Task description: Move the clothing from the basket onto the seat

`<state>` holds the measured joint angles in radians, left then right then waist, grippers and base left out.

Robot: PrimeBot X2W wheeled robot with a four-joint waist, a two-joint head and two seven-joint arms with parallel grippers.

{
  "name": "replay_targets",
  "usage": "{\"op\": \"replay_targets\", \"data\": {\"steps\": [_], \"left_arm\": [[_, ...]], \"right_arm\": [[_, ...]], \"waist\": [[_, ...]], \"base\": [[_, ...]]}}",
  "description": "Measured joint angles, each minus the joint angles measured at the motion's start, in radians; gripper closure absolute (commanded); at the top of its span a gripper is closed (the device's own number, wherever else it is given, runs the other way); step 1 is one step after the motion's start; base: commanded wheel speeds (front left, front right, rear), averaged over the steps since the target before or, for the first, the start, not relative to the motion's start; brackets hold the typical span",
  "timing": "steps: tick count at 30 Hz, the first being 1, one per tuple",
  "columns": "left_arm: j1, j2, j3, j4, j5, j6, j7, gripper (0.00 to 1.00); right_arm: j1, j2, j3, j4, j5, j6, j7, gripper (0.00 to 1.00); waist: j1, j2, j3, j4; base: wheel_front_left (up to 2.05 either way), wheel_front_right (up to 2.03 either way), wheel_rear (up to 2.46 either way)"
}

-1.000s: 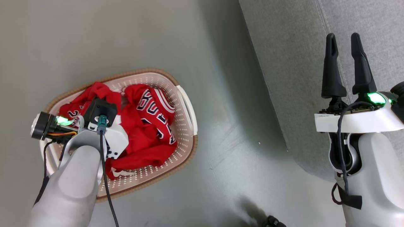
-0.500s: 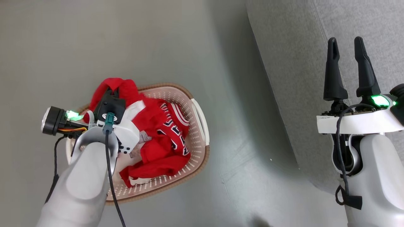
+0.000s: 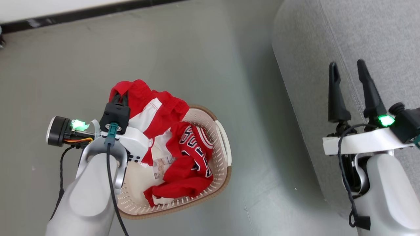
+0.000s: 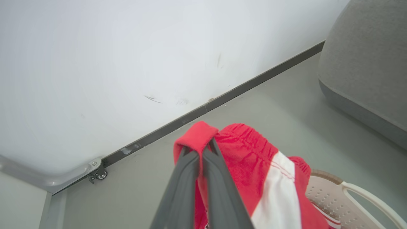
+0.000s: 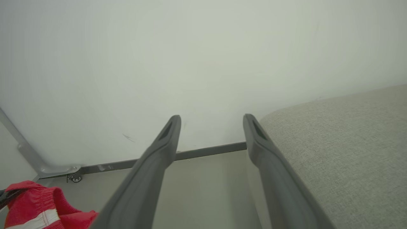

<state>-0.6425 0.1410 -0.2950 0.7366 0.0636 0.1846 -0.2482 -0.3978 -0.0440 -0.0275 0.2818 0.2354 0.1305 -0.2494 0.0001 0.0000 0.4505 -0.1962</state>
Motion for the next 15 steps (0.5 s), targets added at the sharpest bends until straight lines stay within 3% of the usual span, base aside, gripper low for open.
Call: {"op": "replay_targets", "data": {"steps": [15], "left_arm": [[0.018, 0.027, -0.022, -0.081, -0.005, -0.043, -0.003, 1.0]], "right_arm": [[0.059, -0.017, 0.063, 0.063, -0.077, 0.0, 0.0, 0.0]], "waist": [[0.0, 0.0, -0.141, 0.061]], "base": [[0.0, 0.0, 0.0]]}}
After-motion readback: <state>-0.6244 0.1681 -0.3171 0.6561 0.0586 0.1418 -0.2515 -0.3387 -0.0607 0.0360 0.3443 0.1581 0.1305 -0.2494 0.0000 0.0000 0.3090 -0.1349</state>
